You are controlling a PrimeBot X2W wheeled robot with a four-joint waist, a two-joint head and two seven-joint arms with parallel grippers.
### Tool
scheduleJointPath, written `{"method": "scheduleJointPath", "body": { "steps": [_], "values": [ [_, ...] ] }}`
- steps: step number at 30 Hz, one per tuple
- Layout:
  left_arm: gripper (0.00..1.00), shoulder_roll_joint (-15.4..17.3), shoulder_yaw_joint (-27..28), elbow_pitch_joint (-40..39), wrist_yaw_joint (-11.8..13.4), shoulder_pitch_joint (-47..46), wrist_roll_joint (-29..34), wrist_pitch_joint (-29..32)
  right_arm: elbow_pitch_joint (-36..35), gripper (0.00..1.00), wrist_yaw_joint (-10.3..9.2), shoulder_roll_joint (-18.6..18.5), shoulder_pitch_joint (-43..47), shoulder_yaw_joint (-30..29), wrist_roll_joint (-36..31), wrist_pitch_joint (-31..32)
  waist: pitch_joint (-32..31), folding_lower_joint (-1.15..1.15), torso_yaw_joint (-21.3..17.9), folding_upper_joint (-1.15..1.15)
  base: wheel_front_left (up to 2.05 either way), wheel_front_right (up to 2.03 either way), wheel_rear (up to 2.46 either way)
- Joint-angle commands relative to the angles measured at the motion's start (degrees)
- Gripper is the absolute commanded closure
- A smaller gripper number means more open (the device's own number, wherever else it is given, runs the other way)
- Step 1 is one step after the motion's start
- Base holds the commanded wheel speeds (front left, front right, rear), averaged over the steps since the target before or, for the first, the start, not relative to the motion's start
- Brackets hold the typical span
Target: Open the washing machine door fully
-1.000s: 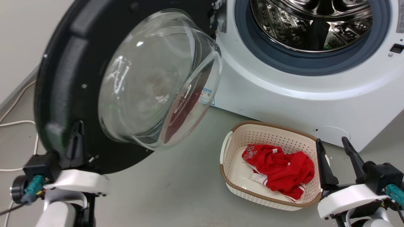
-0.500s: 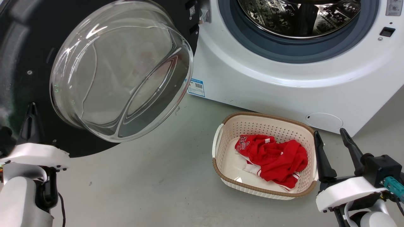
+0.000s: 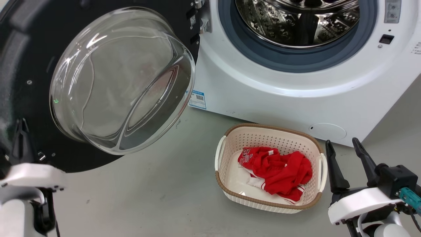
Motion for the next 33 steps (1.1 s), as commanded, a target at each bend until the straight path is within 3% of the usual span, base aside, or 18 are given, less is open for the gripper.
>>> {"method": "scheduleJointPath", "body": {
  "steps": [1, 8, 13, 14, 15, 16, 17, 24, 33],
  "values": [
    [1.0, -0.87, 0.37, -1.69, 0.37, 1.97, 1.07, -0.13, 0.25, 0.0, -0.04, 0.06, 0.92, 0.09, 0.59, -0.42, -0.86, 0.0, -0.48, 0.0, 0.0, 0.0, 0.0],
    [1.0, -5.36, -0.03, -10.97, 1.37, 10.35, 4.99, -0.13, 0.99, 0.0, -0.04, 0.06, 2.41, 1.15, 0.89, -0.61, -3.9, 0.0, -2.35, 0.0, 0.0, 0.0, 0.0],
    [1.0, -8.16, -2.67, -15.45, 0.73, 14.61, 6.62, -0.14, 0.79, 0.0, -0.04, 0.05, 3.07, 1.35, 0.59, -0.87, -5.34, 0.0, -4.26, 0.0, 0.0, 0.0, 0.0],
    [0.82, -8.49, -3.32, -16.12, 0.5, 15.22, 6.92, -0.14, 0.7, 0.0, -0.04, 0.06, 3.21, 1.39, 0.58, -0.81, -5.62, 0.0, -4.65, 0.0, 0.0, 0.0, 0.0],
    [0.55, -8.71, -3.98, -16.52, 0.32, 15.64, 7.24, -0.14, 0.51, 0.0, -0.04, 0.06, 3.25, 1.32, 0.43, -0.79, -5.83, 0.0, -5.05, 0.0, 0.0, 0.0, 0.0],
    [0.09, -9.31, -4.76, -16.93, -0.01, 15.9, 7.3, -0.14, 0.36, 0.0, -0.04, 0.06, 3.28, 1.31, 0.31, -0.7, -6.01, 0.0, -5.45, 0.0, 0.0, 0.0, 0.0],
    [0.0, -9.71, -5.49, -17.62, -0.18, 15.83, 7.69, -0.14, 0.13, 0.0, -0.04, 0.06, 3.26, 1.29, 0.29, -0.61, -6.11, 0.0, -5.84, 0.0, 0.0, 0.0, 0.0],
    [0.0, -10.7, -10.14, -17.75, -1.94, 13.88, 9.73, -0.14, -1.04, 0.0, -0.04, 0.06, 3.65, 0.65, -0.59, -0.12, -7.12, 0.0, -9.22, 0.0, 0.0, 0.0, 0.0],
    [0.0, -12.18, -12.24, -16.2, -1.83, 11.61, 9.95, -0.14, -3.63, 0.0, -0.04, 0.06, 3.62, -0.52, -2.19, 0.44, -7.6, 0.0, -15.5, 0.0, 0.0, 0.0, 0.0]
  ]
}}
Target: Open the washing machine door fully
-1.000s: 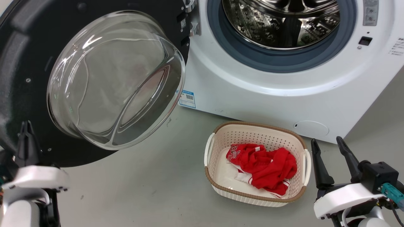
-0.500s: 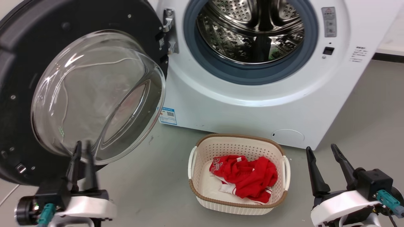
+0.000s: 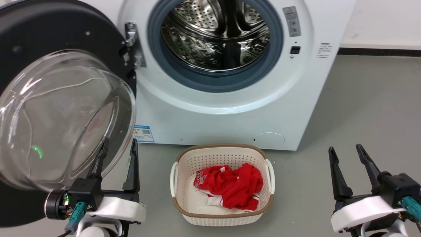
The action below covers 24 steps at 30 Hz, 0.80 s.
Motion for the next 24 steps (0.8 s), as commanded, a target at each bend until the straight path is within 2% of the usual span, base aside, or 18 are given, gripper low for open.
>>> {"method": "scheduleJointPath", "body": {
  "steps": [1, 10, 24],
  "values": [
    [0.0, -0.29, 0.05, 0.2, 0.28, -0.72, -0.16, -0.14, -0.65, 0.0, -0.04, 0.04, 0.43, -0.11, -0.11, 0.14, -0.04, 0.0, -1.78, 0.0, 0.0, 0.0, 0.0],
    [0.0, -0.69, 0.24, 0.86, 0.48, -0.74, -0.35, -0.14, -0.89, 0.0, -0.04, 0.05, 1.12, -0.06, 0.14, 0.27, 0.51, 0.0, -3.87, 0.0, 0.0, 0.0, 0.0],
    [0.0, -0.84, 0.48, 1.62, 0.69, -0.49, -0.14, -0.14, -0.38, 0.0, -0.04, 0.05, 0.55, 0.43, 0.51, 0.27, 1.0, 0.0, -3.74, 0.0, 0.0, 0.0, 0.0]
  ]
}}
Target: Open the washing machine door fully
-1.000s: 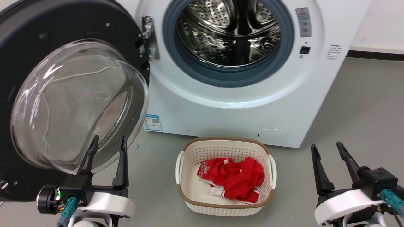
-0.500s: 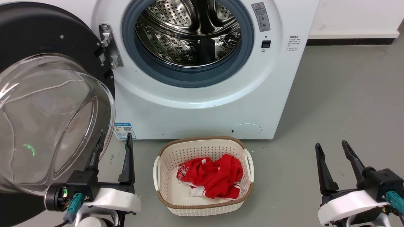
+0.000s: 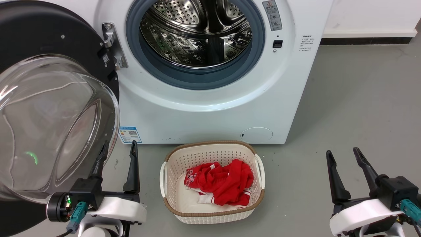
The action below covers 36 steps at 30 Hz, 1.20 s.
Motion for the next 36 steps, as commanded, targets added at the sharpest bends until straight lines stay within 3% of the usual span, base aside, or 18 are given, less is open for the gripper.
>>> {"method": "scheduleJointPath", "body": {
  "steps": [1, 6, 7, 36],
  "values": [
    [0.0, 0.05, 0.16, -0.13, 0.16, -0.04, 0.3, -0.14, 0.16, 0.0, -0.04, 0.06, -0.4, 0.07, 0.16, 0.02, 0.03, 0.0, 0.0, 0.0, 0.0, 0.0, 0.0],
    [0.0, 0.16, 0.12, -0.01, -0.19, 0.31, 0.28, -0.14, 0.32, 0.0, -0.04, 0.06, -0.51, 0.12, 0.47, -0.08, 0.21, 0.0, -0.01, 0.0, 0.0, 0.0, 0.0],
    [1.0, -0.02, 0.04, 0.24, -0.15, 0.1, 0.03, 0.01, 0.4, 1.0, 0.0, 0.01, 0.05, 0.06, 0.29, -0.05, 0.2, 0.0, -0.01, 0.0, 0.0, 0.0, 0.0],
    [1.0, -2.01, 3.88, 3.7, -3.07, -0.89, -28.19, 7.49, 6.26, 1.0, -0.01, -1.35, -2.82, -0.01, 31.93, 2.33, -0.03, 0.0, -0.07, 0.0, 0.0, 0.0, 0.0]
  ]
}}
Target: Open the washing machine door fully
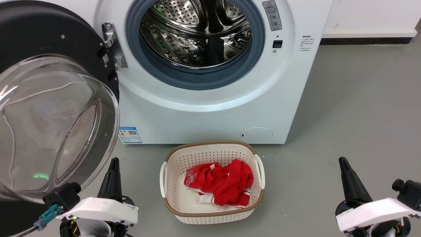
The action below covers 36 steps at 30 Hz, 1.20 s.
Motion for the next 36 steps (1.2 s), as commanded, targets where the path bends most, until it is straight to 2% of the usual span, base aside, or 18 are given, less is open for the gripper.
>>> {"method": "scheduleJointPath", "body": {
  "steps": [1, 36],
  "values": [
    [1.0, -0.04, 0.58, -0.49, -0.5, -1.78, -2.25, 0.47, -0.32, 1.0, -0.01, -0.54, -1.91, -0.11, 2.65, 0.33, -0.01, 0.0, 0.0, 0.0, 0.0, 0.0, 0.0],
    [1.0, -1.75, 4.11, 2.06, -3.17, -2.84, -27.68, 7.23, 4.6, 1.0, -0.01, -0.93, -4.63, -1.32, 30.23, 3.35, -0.32, 0.0, -0.08, 0.0, 0.0, 0.0, 0.0]
  ]
}}
